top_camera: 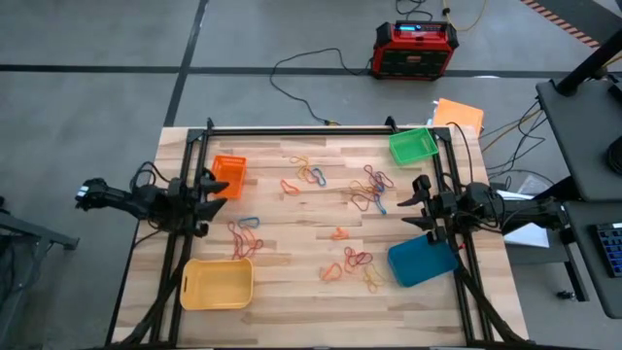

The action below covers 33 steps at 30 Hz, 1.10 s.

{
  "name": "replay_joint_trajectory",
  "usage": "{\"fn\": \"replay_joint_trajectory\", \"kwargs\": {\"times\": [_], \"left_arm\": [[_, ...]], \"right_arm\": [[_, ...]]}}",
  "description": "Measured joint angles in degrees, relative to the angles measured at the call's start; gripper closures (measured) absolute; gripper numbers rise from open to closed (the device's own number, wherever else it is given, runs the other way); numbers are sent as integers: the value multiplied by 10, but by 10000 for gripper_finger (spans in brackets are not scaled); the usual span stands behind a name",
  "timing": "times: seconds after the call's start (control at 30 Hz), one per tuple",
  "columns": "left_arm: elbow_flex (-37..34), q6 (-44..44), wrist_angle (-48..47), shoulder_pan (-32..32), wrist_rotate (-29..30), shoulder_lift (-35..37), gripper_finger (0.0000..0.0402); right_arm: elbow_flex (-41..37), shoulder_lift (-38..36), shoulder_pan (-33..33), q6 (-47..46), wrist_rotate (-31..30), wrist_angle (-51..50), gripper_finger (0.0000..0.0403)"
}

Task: Sort rubber bands into baskets
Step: Put the orange rubber band into the yellow bin

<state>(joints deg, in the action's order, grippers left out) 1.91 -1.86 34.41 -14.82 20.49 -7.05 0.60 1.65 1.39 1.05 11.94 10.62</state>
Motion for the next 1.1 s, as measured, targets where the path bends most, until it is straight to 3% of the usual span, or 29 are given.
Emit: {"fn": "replay_joint_trajectory", "kwargs": {"times": [0.1, 0.17, 0.43, 0.6, 0.77, 0.87, 1.1], "left_arm": [[0, 8, 5, 1, 71, 0, 208], [0, -43, -5, 1, 103, -3, 208], [-1, -242, -75, 2, 89, -91, 208], [3, -254, -32, 0, 77, -180, 208], [65, -233, -36, -3, 59, -280, 208], [125, -197, -118, -2, 59, -333, 208], [309, -157, -443, 6, 60, -445, 208]], "right_arm": [[0, 0, 0, -29, -1, 21, 227], [0, 0, 0, -68, -29, 58, 227], [91, 45, 0, -172, -93, -43, 227], [184, 109, 0, -240, -188, -212, 227], [260, 183, 0, -285, -218, -330, 227], [287, 219, 0, -308, -237, -370, 227], [318, 264, 1, -309, -245, -386, 227]]}}
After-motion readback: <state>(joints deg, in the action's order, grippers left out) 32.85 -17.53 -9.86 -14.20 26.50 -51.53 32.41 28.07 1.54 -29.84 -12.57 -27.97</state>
